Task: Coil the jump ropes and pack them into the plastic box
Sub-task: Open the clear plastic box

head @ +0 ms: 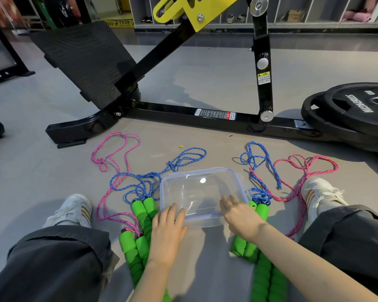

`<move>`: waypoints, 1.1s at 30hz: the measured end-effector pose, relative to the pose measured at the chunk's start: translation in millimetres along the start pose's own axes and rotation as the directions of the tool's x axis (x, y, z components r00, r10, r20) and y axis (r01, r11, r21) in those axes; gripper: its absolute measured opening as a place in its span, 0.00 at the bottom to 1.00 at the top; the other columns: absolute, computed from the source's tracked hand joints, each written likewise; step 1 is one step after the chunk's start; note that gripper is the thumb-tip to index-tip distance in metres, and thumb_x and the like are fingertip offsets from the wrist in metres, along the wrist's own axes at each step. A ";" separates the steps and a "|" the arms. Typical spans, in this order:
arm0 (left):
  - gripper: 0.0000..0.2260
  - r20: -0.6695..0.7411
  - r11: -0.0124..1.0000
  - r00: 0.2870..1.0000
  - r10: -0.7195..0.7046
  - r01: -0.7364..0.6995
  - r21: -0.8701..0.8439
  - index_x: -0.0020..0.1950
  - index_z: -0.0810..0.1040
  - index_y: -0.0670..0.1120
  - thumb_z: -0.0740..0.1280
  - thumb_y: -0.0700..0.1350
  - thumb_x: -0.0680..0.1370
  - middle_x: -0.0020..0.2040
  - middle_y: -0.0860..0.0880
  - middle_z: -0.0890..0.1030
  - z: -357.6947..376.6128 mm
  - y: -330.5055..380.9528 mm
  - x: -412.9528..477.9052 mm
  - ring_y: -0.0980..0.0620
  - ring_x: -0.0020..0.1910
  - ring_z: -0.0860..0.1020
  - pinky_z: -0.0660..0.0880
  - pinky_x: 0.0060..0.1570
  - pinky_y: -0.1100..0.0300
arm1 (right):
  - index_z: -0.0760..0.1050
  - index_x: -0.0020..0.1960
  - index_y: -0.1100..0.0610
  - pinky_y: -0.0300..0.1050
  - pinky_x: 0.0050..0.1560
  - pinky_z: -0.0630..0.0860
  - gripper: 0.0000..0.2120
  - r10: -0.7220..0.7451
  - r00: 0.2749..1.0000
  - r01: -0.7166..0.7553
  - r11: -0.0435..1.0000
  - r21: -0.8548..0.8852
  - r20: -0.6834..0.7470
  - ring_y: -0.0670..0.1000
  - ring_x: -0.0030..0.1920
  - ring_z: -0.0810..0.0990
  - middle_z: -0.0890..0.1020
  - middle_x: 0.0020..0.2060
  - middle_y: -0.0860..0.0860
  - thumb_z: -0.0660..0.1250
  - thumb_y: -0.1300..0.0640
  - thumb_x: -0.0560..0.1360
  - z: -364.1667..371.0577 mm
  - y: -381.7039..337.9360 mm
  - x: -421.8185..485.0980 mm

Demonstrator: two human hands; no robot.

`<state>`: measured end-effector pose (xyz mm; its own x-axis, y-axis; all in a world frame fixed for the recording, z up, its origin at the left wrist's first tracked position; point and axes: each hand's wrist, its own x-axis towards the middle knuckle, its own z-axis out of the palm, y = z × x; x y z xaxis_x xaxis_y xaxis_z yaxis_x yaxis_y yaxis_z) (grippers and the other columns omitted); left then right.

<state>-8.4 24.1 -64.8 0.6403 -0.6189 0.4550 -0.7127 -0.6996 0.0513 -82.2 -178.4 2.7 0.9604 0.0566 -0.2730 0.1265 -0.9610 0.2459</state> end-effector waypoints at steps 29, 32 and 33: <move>0.25 0.411 0.979 0.903 0.127 -0.182 0.097 0.35 0.84 0.38 0.84 0.44 0.42 0.34 0.42 0.83 -14.6 -0.8 26.5 0.48 0.34 0.83 0.76 0.23 0.63 | 0.65 0.65 0.64 0.50 0.51 0.72 0.21 0.051 0.998 -0.054 0.995 0.084 0.040 0.58 0.62 0.67 0.68 0.64 0.59 0.61 0.64 0.73 -16.7 2.1 -1.6; 0.23 0.440 0.977 0.889 0.125 -0.189 0.103 0.32 0.82 0.38 0.82 0.40 0.40 0.30 0.42 0.81 -12.9 2.6 26.8 0.48 0.30 0.81 0.73 0.20 0.64 | 0.62 0.68 0.65 0.49 0.55 0.71 0.24 0.044 0.999 -0.046 0.998 0.048 0.029 0.58 0.64 0.66 0.65 0.68 0.60 0.60 0.64 0.74 -15.9 0.0 -1.6; 0.22 0.440 0.977 0.888 0.130 -0.189 0.094 0.31 0.82 0.38 0.81 0.39 0.40 0.29 0.43 0.80 -13.0 3.8 27.2 0.48 0.30 0.81 0.72 0.19 0.64 | 0.61 0.69 0.65 0.49 0.56 0.70 0.24 0.044 0.999 -0.046 0.998 0.052 0.027 0.57 0.64 0.66 0.64 0.69 0.60 0.60 0.64 0.74 -15.9 0.2 -1.3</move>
<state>2.5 9.3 -40.6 0.6024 -0.7980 0.0194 -0.7910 -0.6000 -0.1193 -79.5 -174.4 18.0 0.9579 0.0064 -0.2871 0.0692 -0.9755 0.2090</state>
